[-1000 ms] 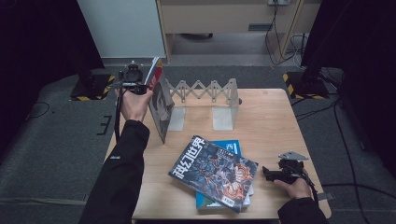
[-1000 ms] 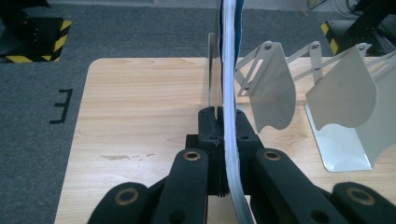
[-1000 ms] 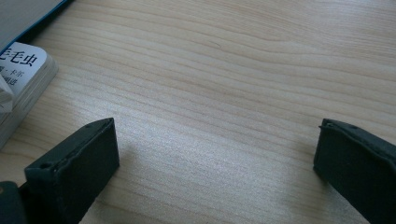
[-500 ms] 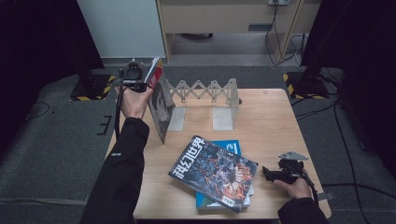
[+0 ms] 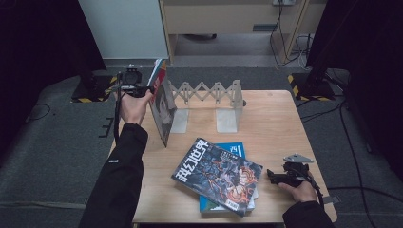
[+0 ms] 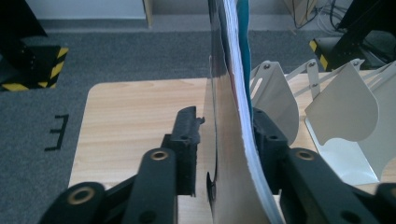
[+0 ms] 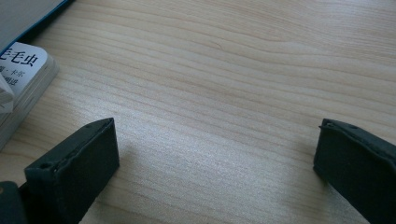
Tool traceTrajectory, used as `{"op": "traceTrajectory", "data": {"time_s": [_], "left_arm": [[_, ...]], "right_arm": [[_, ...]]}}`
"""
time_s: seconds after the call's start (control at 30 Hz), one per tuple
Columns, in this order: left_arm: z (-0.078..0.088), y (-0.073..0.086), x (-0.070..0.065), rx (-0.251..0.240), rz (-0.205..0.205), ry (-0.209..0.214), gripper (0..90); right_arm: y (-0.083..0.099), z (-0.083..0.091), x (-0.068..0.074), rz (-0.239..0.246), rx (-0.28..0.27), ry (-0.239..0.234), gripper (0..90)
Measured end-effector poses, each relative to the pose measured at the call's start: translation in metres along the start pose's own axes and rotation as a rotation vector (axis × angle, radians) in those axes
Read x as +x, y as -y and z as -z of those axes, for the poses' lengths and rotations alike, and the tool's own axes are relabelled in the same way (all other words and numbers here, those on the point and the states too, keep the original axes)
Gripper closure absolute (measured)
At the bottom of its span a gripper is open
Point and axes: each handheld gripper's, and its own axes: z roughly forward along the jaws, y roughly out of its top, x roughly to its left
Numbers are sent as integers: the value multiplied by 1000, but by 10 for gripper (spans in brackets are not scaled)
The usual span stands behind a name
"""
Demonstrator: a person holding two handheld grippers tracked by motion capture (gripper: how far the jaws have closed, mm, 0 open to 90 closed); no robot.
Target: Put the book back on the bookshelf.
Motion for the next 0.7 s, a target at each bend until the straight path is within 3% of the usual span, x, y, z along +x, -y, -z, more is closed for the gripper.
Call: {"op": "traceTrajectory", "data": {"time_s": [0.33, 0.4, 0.43, 0.67, 0.7], "left_arm": [[7, 9, 6, -73, -6, 73, 506], [10, 12, 8, -102, -7, 86, 477], [14, 14, 10, -132, 0, 122, 457], [26, 22, 14, -203, 7, 171, 425], [30, 25, 15, -231, 1, 183, 416]], "right_arm": [[0, 0, 0, 1, 1, 0, 3], [0, 0, 0, 2, 1, 0, 3], [0, 0, 0, 2, 1, 0, 3], [0, 0, 0, 2, 1, 0, 3], [0, 0, 0, 5, 0, 0, 4]]}}
